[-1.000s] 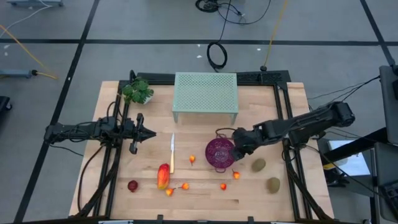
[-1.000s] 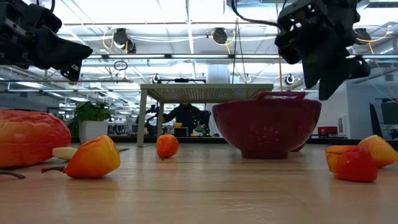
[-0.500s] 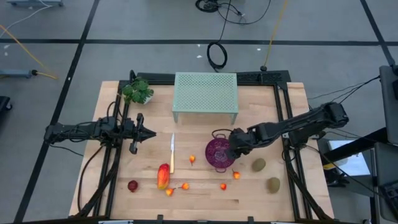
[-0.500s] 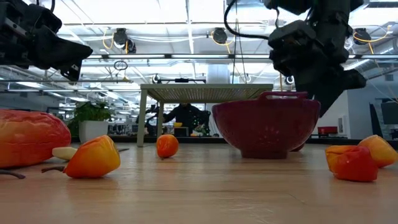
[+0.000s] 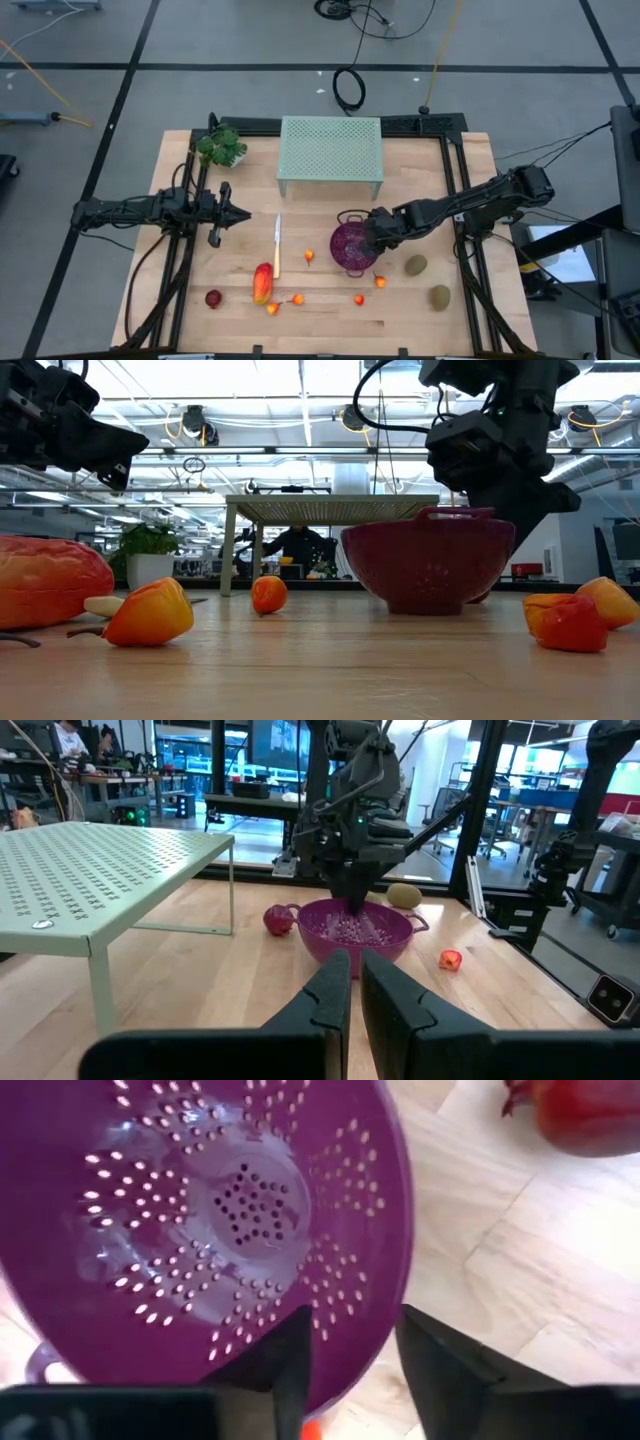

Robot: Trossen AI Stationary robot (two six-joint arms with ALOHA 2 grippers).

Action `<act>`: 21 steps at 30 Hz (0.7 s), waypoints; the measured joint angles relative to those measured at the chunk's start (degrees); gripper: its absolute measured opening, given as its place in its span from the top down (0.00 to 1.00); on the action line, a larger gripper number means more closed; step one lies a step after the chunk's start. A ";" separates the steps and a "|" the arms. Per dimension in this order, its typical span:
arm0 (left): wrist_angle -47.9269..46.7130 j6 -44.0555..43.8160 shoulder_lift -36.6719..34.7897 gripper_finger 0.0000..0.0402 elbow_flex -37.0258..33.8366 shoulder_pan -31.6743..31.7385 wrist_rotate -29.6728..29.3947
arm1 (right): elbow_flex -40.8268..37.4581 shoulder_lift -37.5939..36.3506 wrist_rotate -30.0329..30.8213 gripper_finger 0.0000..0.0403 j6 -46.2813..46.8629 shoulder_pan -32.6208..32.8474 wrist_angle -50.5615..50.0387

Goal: Pick & Place Fruit
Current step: Put the strainer bowl on the shelf

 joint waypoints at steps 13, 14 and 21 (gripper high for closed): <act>0.00 -0.23 0.01 0.94 0.00 0.00 0.01 | 0.00 -0.14 1.86 0.98 -0.16 0.00 1.84; 0.00 -0.71 0.02 0.94 0.00 0.00 0.01 | 0.00 -0.53 2.22 0.99 -0.19 0.05 1.85; 1.62 -6.39 0.00 0.94 0.00 0.01 0.05 | 2.54 -1.96 3.16 0.99 -1.37 0.17 2.67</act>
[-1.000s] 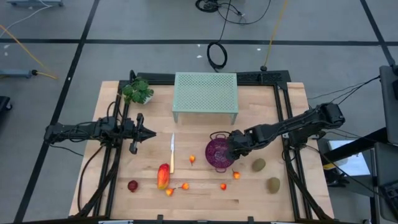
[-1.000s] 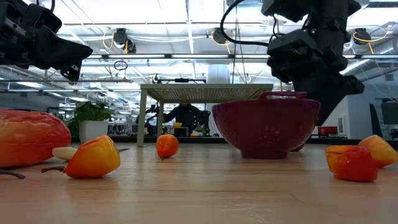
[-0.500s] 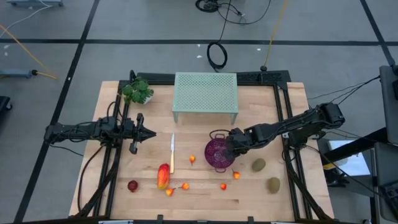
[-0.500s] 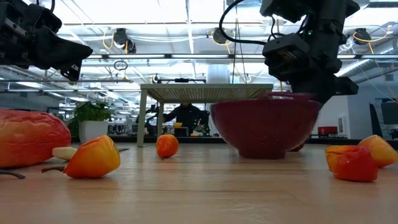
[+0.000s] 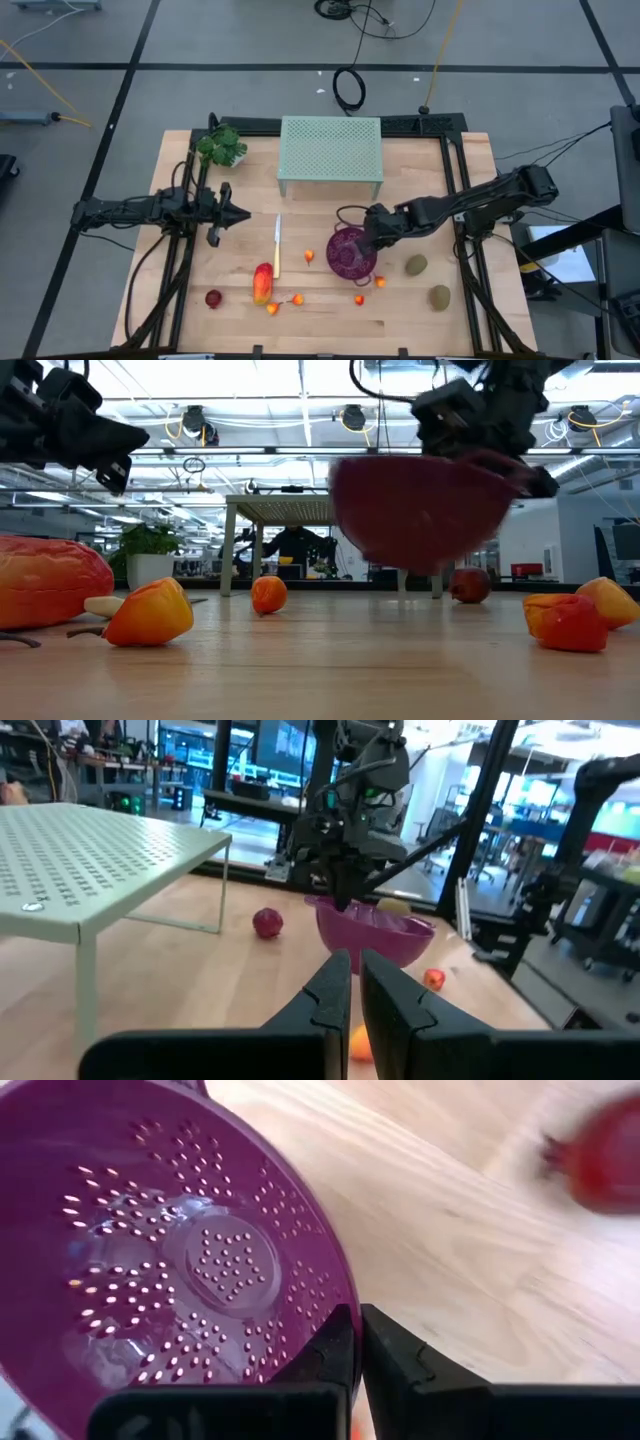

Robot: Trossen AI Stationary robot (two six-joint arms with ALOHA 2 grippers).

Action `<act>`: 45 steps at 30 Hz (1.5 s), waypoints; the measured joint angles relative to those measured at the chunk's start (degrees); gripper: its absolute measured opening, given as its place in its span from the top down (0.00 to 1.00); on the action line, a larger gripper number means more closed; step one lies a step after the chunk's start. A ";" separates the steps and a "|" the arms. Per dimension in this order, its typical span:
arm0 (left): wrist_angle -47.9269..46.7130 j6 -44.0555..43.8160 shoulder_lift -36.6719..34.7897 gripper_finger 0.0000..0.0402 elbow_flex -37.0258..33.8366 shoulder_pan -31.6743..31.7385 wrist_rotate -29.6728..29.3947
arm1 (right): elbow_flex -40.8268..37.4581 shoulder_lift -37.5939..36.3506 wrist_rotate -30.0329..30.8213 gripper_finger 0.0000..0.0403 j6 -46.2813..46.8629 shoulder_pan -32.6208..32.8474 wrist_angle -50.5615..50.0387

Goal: Pick & Place Fruit
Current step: Put the strainer bowl on the shelf

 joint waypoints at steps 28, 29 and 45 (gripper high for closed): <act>26.58 -12.50 0.02 0.94 0.00 -0.06 -1.46 | 17.17 -1.17 11.79 1.00 -15.83 -4.33 3.77; 27.08 -13.93 0.02 0.94 0.00 -0.10 -1.64 | 17.17 -1.17 11.82 1.00 -17.03 -4.67 4.58; 24.28 -5.07 18.08 0.94 11.35 -4.59 -20.22 | 17.17 -1.17 12.94 1.00 -30.27 -12.87 14.80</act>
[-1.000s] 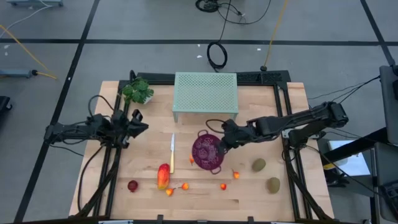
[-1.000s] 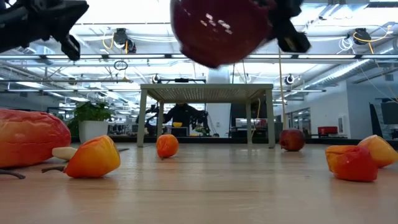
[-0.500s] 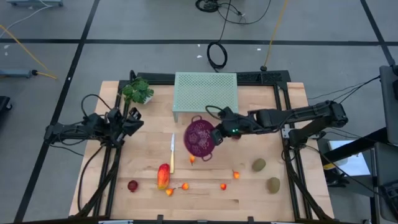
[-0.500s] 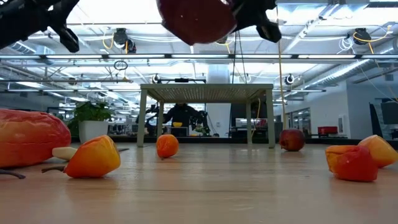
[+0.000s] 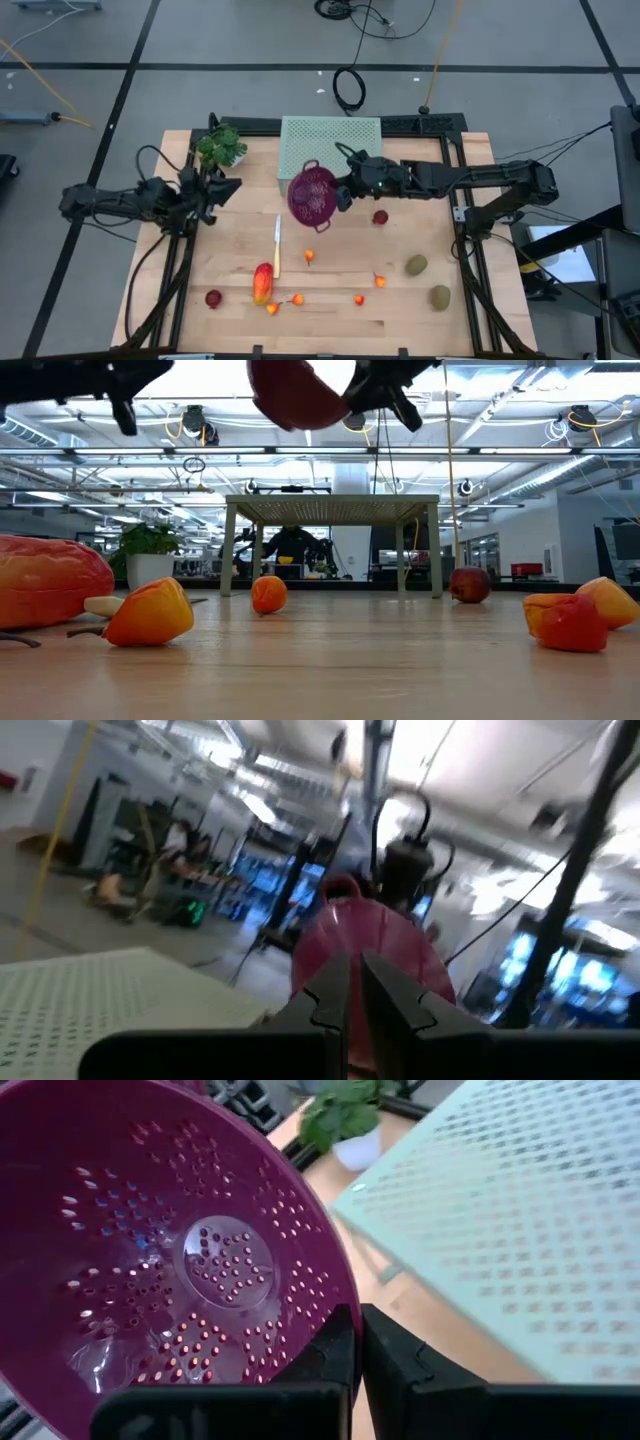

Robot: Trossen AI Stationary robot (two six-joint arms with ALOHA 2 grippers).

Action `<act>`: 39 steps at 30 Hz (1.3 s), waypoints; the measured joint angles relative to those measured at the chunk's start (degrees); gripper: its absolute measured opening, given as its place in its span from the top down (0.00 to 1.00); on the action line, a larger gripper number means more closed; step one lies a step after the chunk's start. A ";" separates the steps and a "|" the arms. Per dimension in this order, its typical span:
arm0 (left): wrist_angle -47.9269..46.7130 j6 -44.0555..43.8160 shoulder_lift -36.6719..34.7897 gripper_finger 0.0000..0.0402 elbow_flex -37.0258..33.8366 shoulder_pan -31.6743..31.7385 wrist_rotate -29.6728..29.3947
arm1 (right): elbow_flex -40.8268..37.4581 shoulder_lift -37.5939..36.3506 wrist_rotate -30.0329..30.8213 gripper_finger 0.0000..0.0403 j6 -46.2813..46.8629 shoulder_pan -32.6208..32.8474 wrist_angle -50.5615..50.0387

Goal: Pick & Place Fruit
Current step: Put the strainer bowl on the shelf

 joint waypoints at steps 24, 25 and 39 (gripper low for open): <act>-31.87 27.98 42.51 0.94 49.24 -14.05 -26.60 | -0.07 -1.90 -12.03 1.00 -5.32 -8.24 -8.44; -33.11 27.35 43.50 0.94 51.02 -14.62 -29.03 | -0.03 -2.27 -10.24 1.00 -5.91 -8.22 -7.90; -41.79 18.00 57.82 0.94 66.85 -16.88 -48.77 | 0.00 -3.89 10.87 0.99 -13.58 -5.69 6.25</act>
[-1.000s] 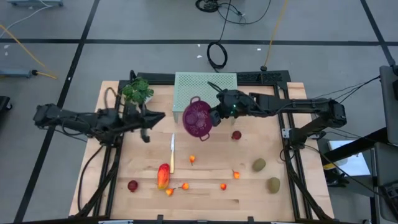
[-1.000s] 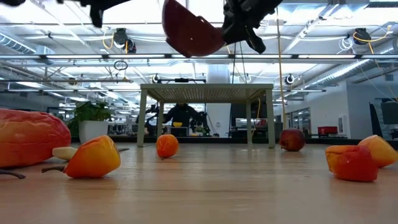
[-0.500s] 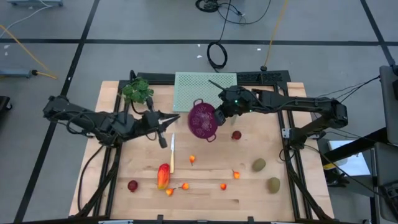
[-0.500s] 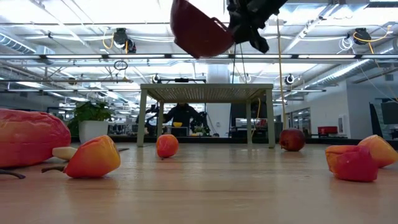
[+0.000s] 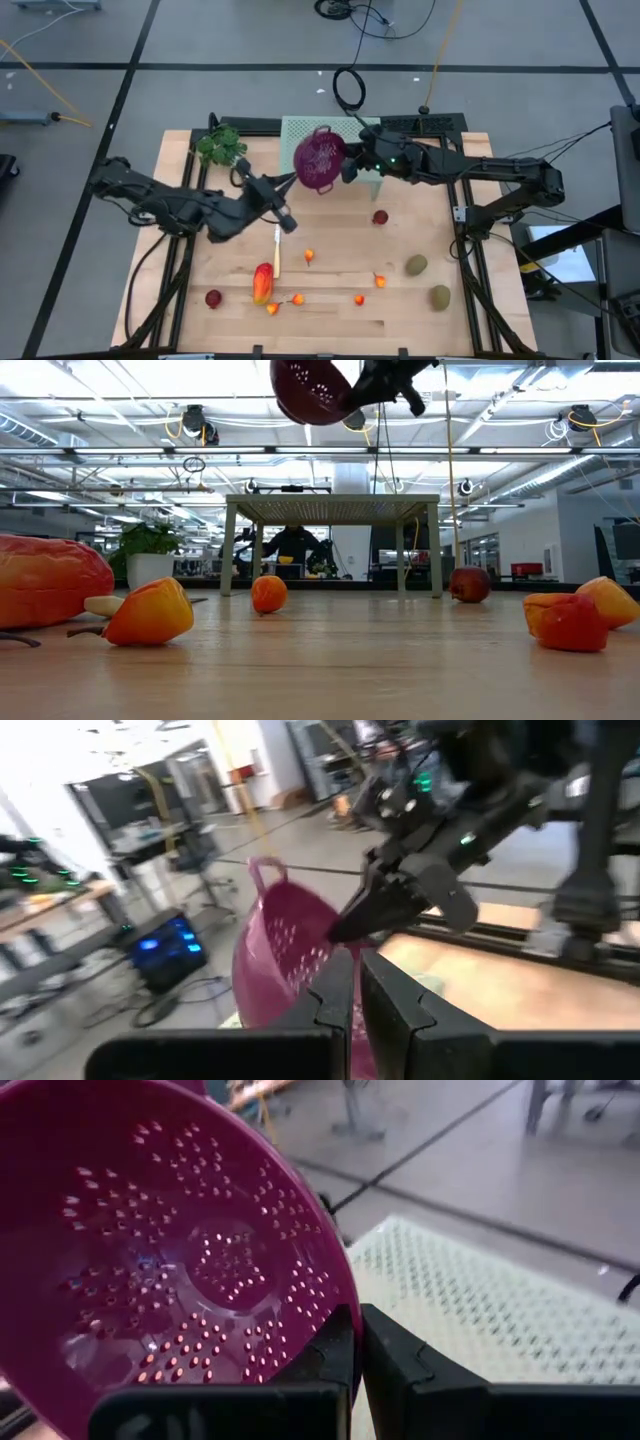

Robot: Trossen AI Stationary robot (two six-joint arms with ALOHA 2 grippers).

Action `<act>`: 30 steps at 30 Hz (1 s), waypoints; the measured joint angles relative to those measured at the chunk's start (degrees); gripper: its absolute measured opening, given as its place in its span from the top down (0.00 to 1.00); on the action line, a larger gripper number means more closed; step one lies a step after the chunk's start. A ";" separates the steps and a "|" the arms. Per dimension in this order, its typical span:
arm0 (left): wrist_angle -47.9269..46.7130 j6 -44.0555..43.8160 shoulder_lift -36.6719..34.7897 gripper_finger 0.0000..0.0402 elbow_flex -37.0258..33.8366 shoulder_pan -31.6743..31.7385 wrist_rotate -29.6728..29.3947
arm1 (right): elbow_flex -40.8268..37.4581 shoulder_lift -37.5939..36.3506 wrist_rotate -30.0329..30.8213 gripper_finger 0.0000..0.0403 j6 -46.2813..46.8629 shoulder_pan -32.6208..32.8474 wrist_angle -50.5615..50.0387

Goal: Pick & Place Fruit
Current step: Put the strainer bowl on the shelf

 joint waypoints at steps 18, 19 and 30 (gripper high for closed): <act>-0.30 -5.52 2.84 0.93 0.90 0.99 -6.71 | 0.00 0.01 9.16 0.99 -4.77 3.02 1.71; -0.38 -5.92 2.86 0.92 0.90 1.12 -5.47 | 0.00 0.01 9.18 0.99 -4.77 3.02 1.71; -4.67 -9.34 2.83 0.52 0.90 2.74 -4.23 | 0.00 0.01 9.18 0.99 -5.39 3.02 1.89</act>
